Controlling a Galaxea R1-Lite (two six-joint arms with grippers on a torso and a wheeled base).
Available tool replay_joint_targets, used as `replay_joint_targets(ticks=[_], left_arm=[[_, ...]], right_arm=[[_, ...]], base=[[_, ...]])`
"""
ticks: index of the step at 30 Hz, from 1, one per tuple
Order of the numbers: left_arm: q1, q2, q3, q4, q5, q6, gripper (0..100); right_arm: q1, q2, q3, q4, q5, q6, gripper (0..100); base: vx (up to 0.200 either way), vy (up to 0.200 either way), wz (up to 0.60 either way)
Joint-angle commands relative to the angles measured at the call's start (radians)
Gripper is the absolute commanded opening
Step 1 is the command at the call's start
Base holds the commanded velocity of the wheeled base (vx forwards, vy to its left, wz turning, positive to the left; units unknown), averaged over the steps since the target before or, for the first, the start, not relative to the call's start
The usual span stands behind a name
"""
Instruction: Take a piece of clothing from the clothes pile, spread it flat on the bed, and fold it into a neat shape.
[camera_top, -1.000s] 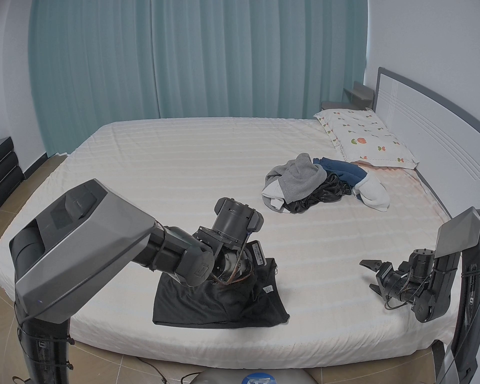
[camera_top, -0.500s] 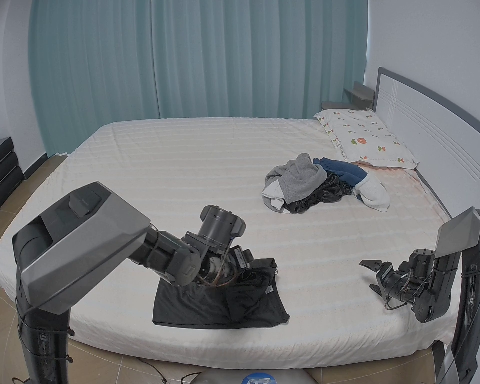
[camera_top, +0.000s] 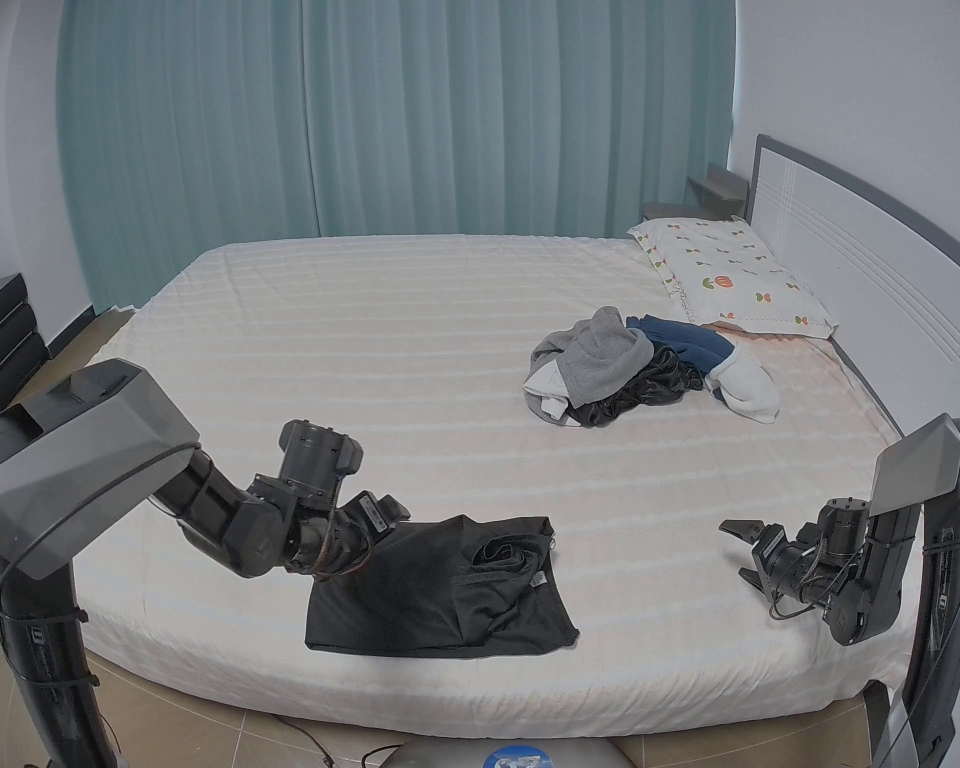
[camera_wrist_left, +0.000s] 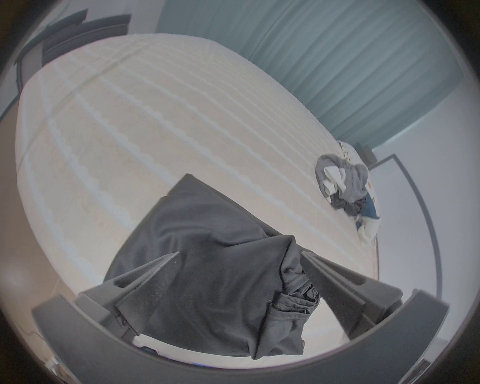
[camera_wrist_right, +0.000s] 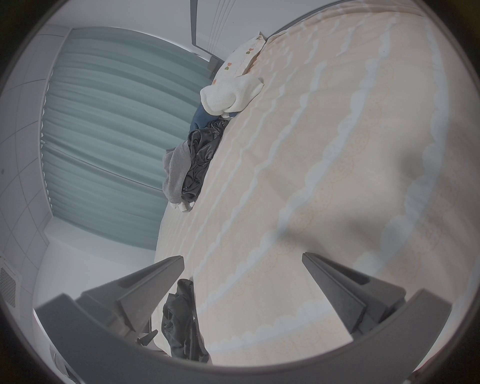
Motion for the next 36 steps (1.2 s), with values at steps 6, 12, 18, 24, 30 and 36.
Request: replay_joint_targets(ticks=[6,12,18,24,30,36], left_arm=[[0.178,-0.049,0.135,-0.078,-0.181,-0.092,100],[0.227,-0.059,0.147,-0.078,-0.218,-0.095,100],[0.245,-0.057,0.175,-0.082,-0.276,-0.094,100],[0.257,-0.049,0.172,-0.082,-0.292,-0.094,100],[0.262,-0.028,0.170,-0.082,-0.290,-0.092,100],[0.259,-0.019,0.166,-0.082,-0.282,-0.092,100]], right_arm=[[0.007,0.012,0.003,-0.013,-0.005,-0.025,100],[0.011,0.015,0.003,-0.013,-0.007,-0.037,100],[0.052,-0.008,0.012,-0.013,-0.106,-0.046,100],[0.210,-0.118,0.081,-0.012,-0.247,-0.069,100],[0.437,-0.156,0.034,0.126,-0.402,-0.112,100],[0.535,-0.196,-0.083,0.338,-0.501,-0.190,100]], base=[[0.000,0.133,0.00],[0.000,0.200,0.00],[0.000,0.200,0.00],[0.000,0.200,0.00],[0.000,0.200,0.00],[0.000,0.200,0.00]])
